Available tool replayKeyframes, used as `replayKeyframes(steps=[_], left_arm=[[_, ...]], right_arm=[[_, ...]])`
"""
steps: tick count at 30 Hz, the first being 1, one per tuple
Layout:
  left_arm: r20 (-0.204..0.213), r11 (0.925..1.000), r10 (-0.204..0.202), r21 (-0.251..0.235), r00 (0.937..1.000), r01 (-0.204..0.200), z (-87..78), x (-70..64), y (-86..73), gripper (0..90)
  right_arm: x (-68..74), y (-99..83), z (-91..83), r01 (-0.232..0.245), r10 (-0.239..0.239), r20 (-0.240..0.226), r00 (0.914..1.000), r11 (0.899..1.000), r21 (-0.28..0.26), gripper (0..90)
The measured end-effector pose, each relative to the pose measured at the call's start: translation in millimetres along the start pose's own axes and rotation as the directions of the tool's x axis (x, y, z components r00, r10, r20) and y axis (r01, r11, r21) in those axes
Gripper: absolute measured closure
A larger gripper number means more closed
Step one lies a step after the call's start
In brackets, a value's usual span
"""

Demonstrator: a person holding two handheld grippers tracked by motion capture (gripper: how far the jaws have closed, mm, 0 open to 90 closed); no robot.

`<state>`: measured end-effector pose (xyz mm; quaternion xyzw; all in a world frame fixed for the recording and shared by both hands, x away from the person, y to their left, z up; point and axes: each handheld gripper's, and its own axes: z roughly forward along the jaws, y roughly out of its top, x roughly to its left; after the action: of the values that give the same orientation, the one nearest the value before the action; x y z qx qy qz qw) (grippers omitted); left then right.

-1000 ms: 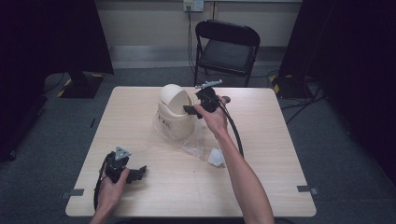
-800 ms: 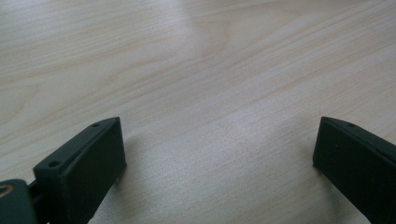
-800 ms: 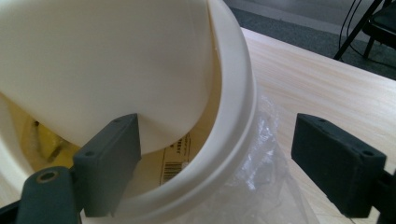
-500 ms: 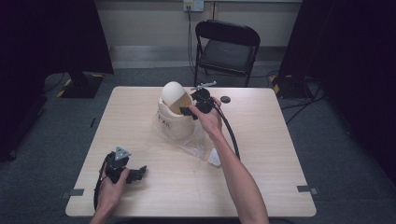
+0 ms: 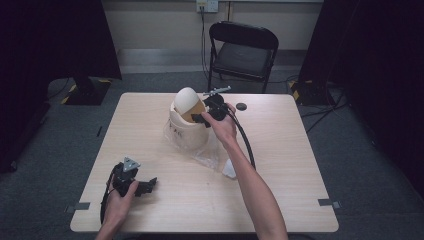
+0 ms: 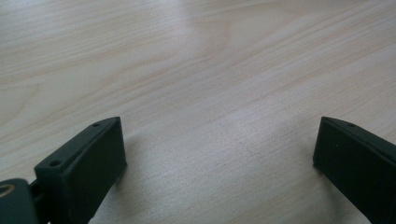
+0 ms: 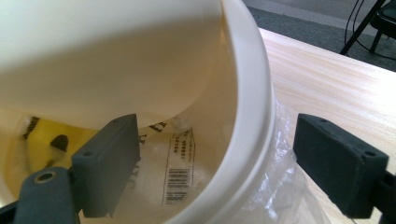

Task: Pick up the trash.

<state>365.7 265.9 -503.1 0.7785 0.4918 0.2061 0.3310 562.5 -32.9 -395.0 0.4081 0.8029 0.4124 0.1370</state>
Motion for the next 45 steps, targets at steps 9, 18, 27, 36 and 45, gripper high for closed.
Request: replayKeyframes(steps=[9, 18, 27, 36, 45], left_arm=[[0.002, 1.0, 0.001, 0.0, 1.0, -0.001, 0.0, 0.2, 0.0, 1.9], [0.002, 1.0, 0.003, 0.002, 1.0, -0.003, -0.1, 0.4, 0.1, 1.8], [0.004, 1.0, 0.005, 0.002, 1.0, -0.005, 0.3, 0.8, 0.3, 1.4], [0.003, 1.0, 0.005, 0.003, 1.0, -0.005, 0.2, 0.7, 0.3, 1.4], [0.003, 1.0, 0.002, 0.0, 1.0, -0.002, 0.4, 0.4, 0.3, 1.4]], right_arm=[[1.9, 5.8, -22.6, -0.003, 0.003, 0.002, 1.0, 0.999, -0.054, 14.5], [-7.2, 0.6, -49.2, -0.019, 0.018, -0.011, 0.9998, 0.996, -0.089, 14.2], [-5.5, -11.0, -72.6, 0.014, -0.016, -0.012, 0.9998, 0.995, -0.094, 14.2], [-10.4, -47.7, -95.4, 0.025, -0.026, -0.008, 0.9996, 0.996, -0.083, 14.3], [-16.4, -91.0, -104.2, 0.029, -0.029, 0.021, 0.9994, 0.999, -0.016, 14.9]])
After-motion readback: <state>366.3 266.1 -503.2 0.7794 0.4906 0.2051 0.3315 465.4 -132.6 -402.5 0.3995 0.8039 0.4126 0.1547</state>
